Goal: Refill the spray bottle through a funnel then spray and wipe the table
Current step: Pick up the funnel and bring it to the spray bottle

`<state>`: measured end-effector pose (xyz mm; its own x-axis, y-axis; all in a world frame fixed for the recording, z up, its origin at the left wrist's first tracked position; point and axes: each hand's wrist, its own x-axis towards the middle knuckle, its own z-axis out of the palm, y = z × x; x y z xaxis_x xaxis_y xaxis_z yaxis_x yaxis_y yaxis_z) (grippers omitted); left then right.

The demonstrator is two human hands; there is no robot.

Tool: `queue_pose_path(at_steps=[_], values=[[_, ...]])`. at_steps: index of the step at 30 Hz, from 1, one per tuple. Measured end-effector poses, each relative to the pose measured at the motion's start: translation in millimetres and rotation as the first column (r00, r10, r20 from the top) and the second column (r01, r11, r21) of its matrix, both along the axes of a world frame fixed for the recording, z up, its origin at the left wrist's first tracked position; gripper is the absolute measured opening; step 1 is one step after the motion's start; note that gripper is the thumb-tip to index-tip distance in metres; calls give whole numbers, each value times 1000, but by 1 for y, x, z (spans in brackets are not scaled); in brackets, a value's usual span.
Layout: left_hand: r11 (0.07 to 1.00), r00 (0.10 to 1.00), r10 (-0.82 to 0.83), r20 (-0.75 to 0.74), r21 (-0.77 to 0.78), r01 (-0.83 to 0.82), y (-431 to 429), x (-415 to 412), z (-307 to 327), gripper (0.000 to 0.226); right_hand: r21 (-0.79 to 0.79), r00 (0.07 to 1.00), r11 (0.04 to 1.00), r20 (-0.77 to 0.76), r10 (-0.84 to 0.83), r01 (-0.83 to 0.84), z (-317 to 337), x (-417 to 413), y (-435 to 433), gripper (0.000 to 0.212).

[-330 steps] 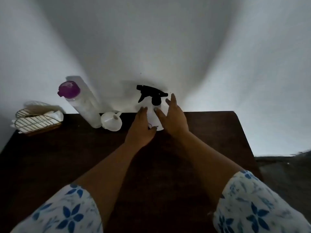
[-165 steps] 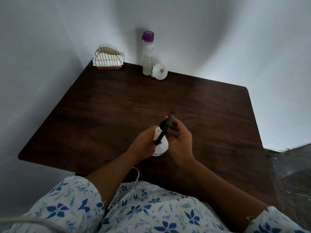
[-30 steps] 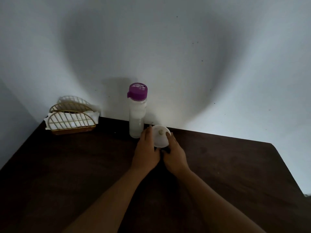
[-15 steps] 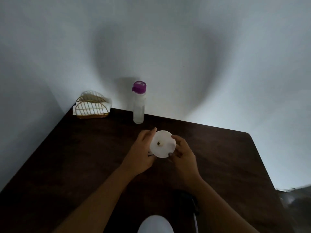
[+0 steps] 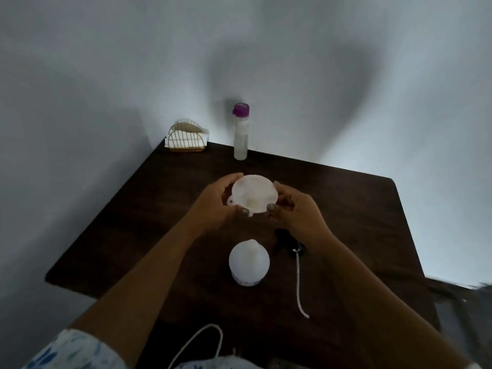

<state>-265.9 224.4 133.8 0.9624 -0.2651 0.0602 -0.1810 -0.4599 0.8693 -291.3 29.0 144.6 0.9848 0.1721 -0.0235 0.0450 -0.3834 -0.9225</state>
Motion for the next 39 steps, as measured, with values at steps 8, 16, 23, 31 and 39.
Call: queue_pose_path(at_steps=[8, 16, 23, 31, 39], values=[[986, 990, -39, -132, -164, 17, -6, -45, -17, 69, -48, 999, 999, -20, 24, -25, -7, -35, -11, 37], [986, 988, -45, -147, -167, 21, -4, -47, -29, 72, -36, 999, 999, 8, 36, -35, -14, -46, -10, 33], [988, 980, -64, -190, -147, 36, -5, -39, -32, 73, -32, 999, 999, -9, 36, -37, -19, -46, -10, 33], [969, 946, -109, -305, -246, 33, 4, -44, -44, 72, -70, 996, 997, -87, 36, -42, -36, -47, -9, 34], [954, 924, -217, -314, -270, 132, 7, -44, -52, 81, -194, 987, 974, -135, 89, -114, -27, -38, -16, 43]])
